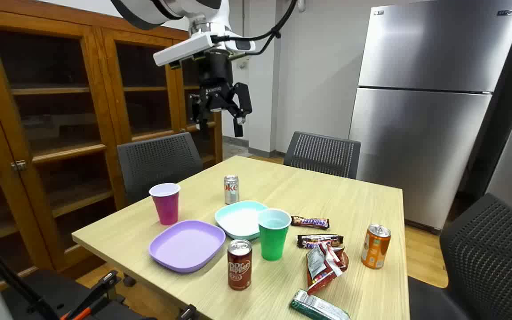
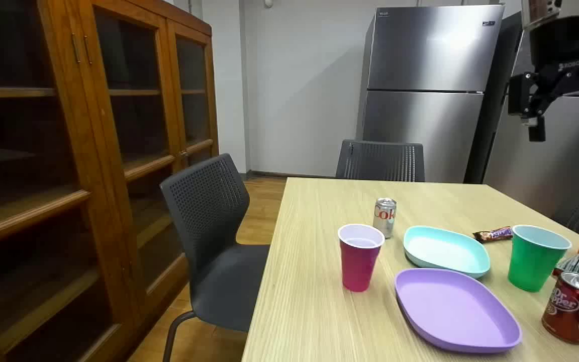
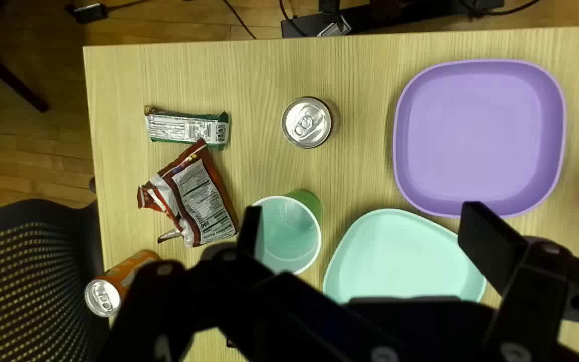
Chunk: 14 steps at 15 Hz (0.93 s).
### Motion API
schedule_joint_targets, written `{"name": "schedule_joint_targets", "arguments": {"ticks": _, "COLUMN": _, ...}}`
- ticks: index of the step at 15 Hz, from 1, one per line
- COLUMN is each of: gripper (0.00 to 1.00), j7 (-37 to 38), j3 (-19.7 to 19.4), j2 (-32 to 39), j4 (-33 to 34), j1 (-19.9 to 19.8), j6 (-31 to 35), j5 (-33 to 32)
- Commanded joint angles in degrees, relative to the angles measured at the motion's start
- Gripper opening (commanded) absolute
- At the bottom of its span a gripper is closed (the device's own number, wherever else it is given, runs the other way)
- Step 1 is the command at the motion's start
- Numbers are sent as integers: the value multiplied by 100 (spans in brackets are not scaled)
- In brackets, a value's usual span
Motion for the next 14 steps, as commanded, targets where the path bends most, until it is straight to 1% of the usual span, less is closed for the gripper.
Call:
{"name": "schedule_joint_targets", "arguments": {"ticks": 1, "gripper": 100, "j7": 14, "j3": -71, "j2": 4, "j4": 8, "j1": 77, "j6": -13, "j5": -14}}
{"name": "schedule_joint_targets", "arguments": {"ticks": 4, "gripper": 100, "j7": 14, "j3": -71, "j2": 4, "j4": 8, "j1": 77, "j6": -13, "j5": -14}}
{"name": "schedule_joint_targets", "arguments": {"ticks": 6, "gripper": 100, "j7": 193, "j3": -72, "j2": -47, "j4": -140, "j1": 54, "j6": 141, "j5": -89}}
{"name": "schedule_joint_targets", "arguments": {"ticks": 7, "gripper": 100, "j7": 132, "j3": -103, "j2": -82, "j4": -212, "j1": 55, "j6": 175, "j5": -35}}
{"name": "schedule_joint_targets", "arguments": {"ticks": 8, "gripper": 100, "j7": 217, "j3": -132, "j2": -157, "j4": -337, "j1": 29, "j6": 335, "j5": -39}}
{"name": "schedule_joint_targets", "arguments": {"ticks": 12, "gripper": 100, "j7": 165, "j3": -307, "j2": -425, "j4": -974, "j1": -30, "j6": 1029, "j5": -40}}
{"name": "schedule_joint_targets", "arguments": {"ticks": 14, "gripper": 100, "j7": 118, "j3": -401, "j2": -451, "j4": -1248, "j1": -67, "j6": 1259, "j5": -8}}
